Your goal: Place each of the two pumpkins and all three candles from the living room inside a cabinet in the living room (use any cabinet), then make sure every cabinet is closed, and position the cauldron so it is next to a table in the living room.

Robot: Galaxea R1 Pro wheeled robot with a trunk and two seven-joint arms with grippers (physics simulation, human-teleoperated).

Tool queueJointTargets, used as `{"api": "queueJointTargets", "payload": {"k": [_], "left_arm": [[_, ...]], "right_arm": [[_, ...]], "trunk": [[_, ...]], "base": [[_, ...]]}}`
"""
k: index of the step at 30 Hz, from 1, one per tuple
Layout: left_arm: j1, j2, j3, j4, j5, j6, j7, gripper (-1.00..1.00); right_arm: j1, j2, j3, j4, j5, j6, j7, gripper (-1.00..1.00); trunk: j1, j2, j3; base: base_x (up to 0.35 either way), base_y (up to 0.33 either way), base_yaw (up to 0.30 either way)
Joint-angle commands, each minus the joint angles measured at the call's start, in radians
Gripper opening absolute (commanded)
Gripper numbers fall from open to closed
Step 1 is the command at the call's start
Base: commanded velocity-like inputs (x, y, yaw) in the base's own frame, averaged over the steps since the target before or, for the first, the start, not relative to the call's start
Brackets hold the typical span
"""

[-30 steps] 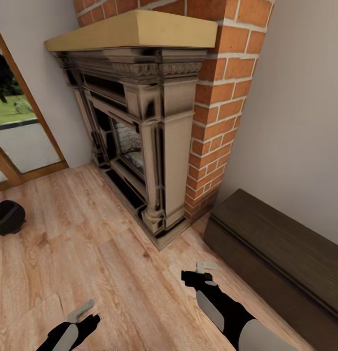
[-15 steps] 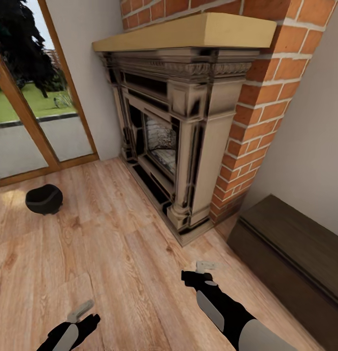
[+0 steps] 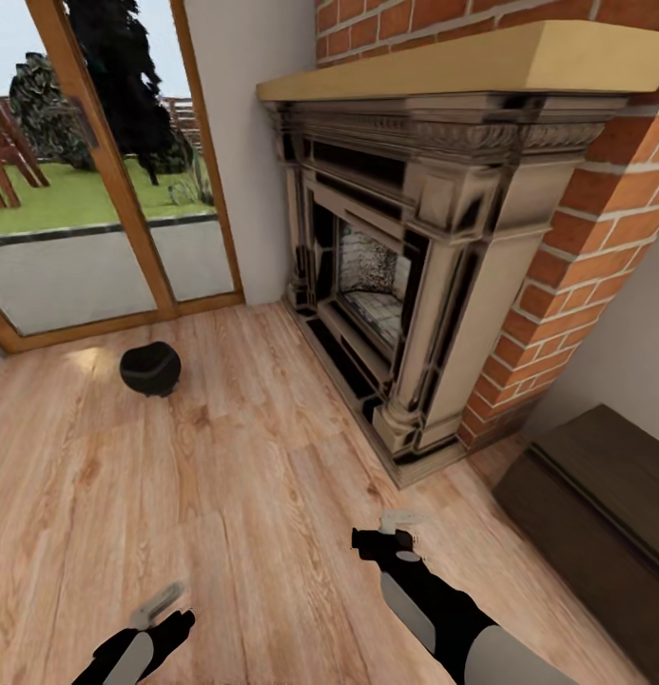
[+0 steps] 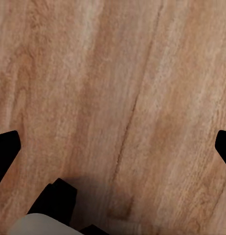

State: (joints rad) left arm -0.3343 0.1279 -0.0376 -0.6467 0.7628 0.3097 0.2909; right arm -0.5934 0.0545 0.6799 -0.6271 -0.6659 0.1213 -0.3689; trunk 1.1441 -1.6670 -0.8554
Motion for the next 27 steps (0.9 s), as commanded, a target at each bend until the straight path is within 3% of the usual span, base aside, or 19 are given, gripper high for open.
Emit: {"api": "queueJointTargets", "payload": {"k": [1,10,27], "left_arm": [[0.000,0.001,-0.004,-0.002,0.010,0.002,0.008,1.00],[0.000,0.001,-0.005,-0.002,0.010,-0.016,0.008,1.00],[0.000,0.001,-0.008,-0.002,0.010,-0.017,0.008,1.00]], "right_arm": [[-0.001,-0.001,0.017,-0.002,-0.005,0.002,-0.009,1.00],[0.000,-0.002,0.042,-0.002,-0.006,-0.001,-0.013,1.00],[0.000,-0.002,0.043,-0.002,-0.005,-0.002,-0.010,1.00]], "trunk": [[0.000,0.000,-0.001],[0.000,0.000,-0.001],[0.000,0.000,0.001]], "base": [[0.000,0.006,0.291],[0.078,0.020,0.291],[0.250,0.138,0.291]]}}
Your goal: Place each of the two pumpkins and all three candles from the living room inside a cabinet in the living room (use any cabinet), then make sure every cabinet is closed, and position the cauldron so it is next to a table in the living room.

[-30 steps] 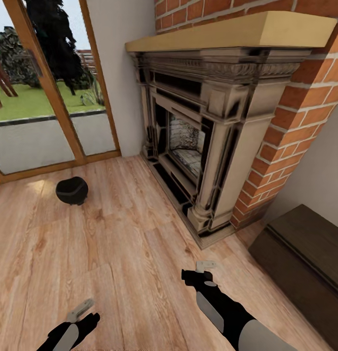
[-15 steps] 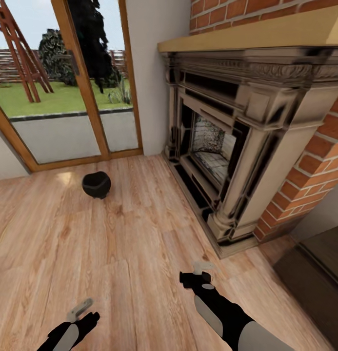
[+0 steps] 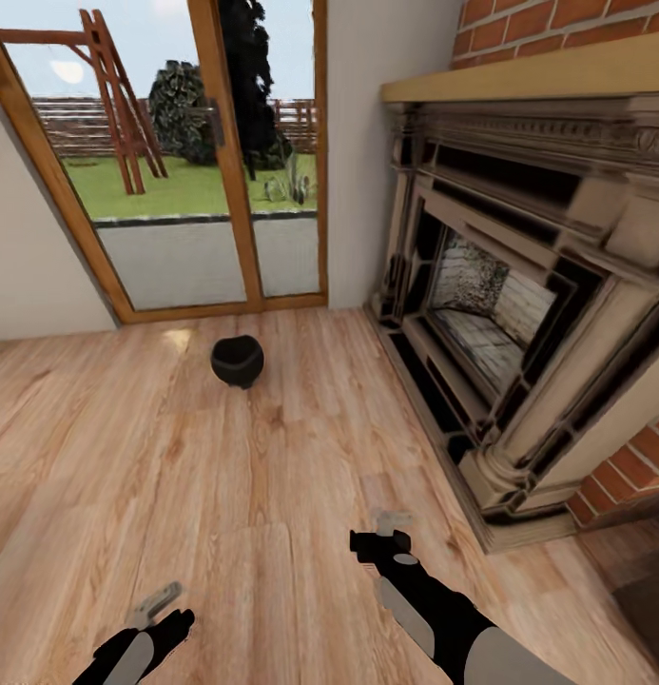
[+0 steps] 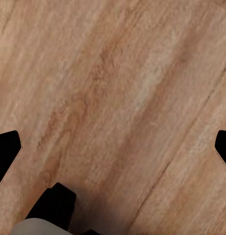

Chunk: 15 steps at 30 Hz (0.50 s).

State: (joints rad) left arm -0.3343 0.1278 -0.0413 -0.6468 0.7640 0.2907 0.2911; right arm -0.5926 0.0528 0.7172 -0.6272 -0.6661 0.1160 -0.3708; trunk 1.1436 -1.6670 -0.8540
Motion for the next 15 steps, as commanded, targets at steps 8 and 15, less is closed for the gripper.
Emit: {"api": "queueJointTargets", "payload": {"k": [8,15], "left_arm": [[0.000,0.001,-0.010,-0.002,0.008,0.002,0.008,1.00],[0.000,0.001,-0.012,-0.002,-0.003,0.002,0.008,1.00]], "right_arm": [[-0.001,-0.001,0.006,-0.002,-0.004,0.004,-0.007,1.00],[-0.001,-0.001,0.007,-0.002,-0.004,0.005,-0.003,1.00]], "trunk": [[0.000,0.000,0.002],[0.000,0.000,0.003]], "base": [[0.270,0.158,0.291],[0.316,0.032,0.222]]}}
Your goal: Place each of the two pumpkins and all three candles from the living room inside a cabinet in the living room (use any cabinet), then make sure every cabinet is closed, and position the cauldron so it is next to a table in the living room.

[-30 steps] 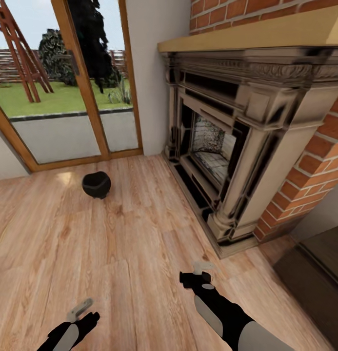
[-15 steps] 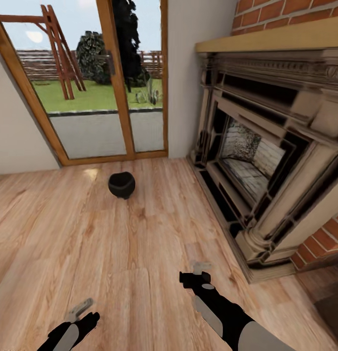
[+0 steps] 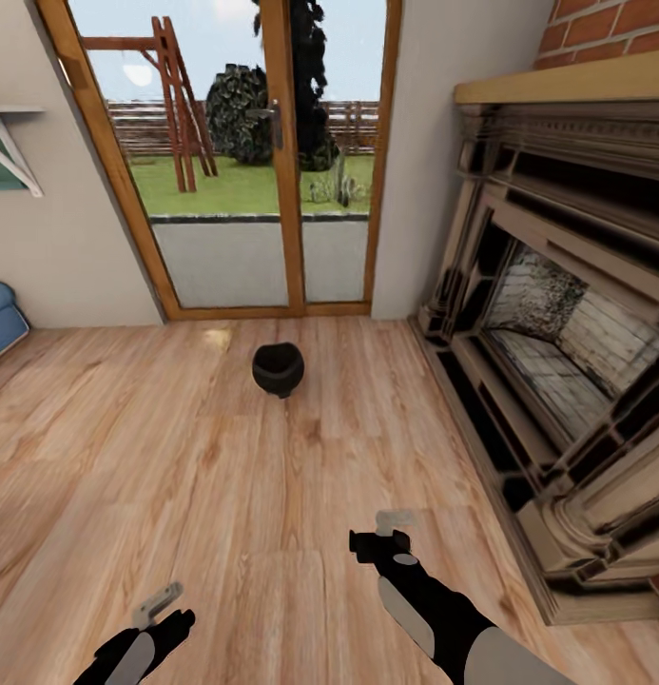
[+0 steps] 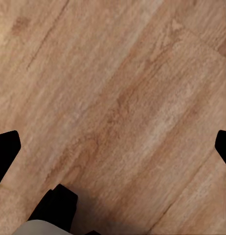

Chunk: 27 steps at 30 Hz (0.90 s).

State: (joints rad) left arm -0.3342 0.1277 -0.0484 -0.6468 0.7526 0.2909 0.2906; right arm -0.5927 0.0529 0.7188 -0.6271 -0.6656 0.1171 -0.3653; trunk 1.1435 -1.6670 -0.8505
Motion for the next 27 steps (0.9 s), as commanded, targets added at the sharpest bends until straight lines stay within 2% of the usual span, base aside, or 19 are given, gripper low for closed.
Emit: {"api": "queueJointTargets", "payload": {"k": [1,13,19,27], "left_arm": [[0.000,0.001,-0.005,-0.002,0.008,0.002,0.009,1.00],[0.000,0.001,-0.005,0.007,0.006,0.002,0.009,1.00],[0.000,0.001,-0.006,0.019,0.004,0.002,0.009,1.00],[0.000,0.001,-0.007,0.019,0.003,0.002,0.009,1.00]], "right_arm": [[-0.001,-0.001,0.005,-0.002,-0.005,0.003,-0.008,1.00],[-0.001,-0.002,0.005,-0.002,-0.005,0.003,-0.007,1.00],[-0.001,-0.001,0.005,-0.002,-0.005,0.001,-0.007,1.00],[-0.001,-0.001,0.006,-0.002,-0.005,-0.007,-0.007,1.00]], "trunk": [[0.001,0.000,-0.001],[0.001,0.000,-0.001],[0.001,0.000,-0.001],[0.001,0.000,-0.001]], "base": [[0.326,0.003,0.151],[0.327,-0.035,0.253],[0.327,-0.009,0.033],[0.294,-0.113,0.001]]}}
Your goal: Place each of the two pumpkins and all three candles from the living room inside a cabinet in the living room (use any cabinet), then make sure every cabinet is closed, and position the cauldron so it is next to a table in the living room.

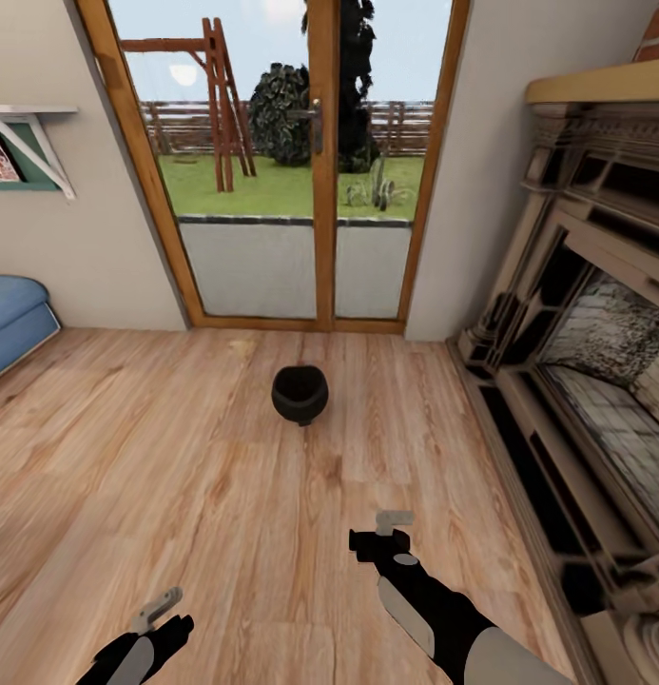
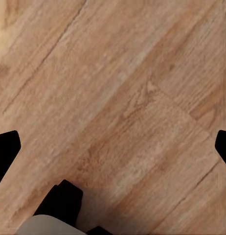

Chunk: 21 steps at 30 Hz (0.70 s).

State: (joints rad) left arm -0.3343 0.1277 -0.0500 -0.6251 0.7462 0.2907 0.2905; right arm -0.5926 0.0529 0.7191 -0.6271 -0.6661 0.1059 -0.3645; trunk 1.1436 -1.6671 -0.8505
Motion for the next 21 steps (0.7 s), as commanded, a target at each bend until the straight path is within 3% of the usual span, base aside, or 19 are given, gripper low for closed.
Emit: {"api": "queueJointTargets", "payload": {"k": [1,21], "left_arm": [[0.000,0.001,-0.005,-0.002,0.009,0.002,0.009,1.00],[0.000,0.001,-0.005,-0.002,0.009,0.002,0.009,1.00]], "right_arm": [[-0.001,-0.001,0.005,-0.002,-0.004,0.005,-0.008,1.00],[-0.001,-0.001,0.005,-0.002,-0.004,0.003,-0.008,1.00]], "trunk": [[0.000,0.000,-0.001],[0.000,0.000,-0.001]], "base": [[0.288,-0.022,0.000],[0.293,0.020,0.000]]}}
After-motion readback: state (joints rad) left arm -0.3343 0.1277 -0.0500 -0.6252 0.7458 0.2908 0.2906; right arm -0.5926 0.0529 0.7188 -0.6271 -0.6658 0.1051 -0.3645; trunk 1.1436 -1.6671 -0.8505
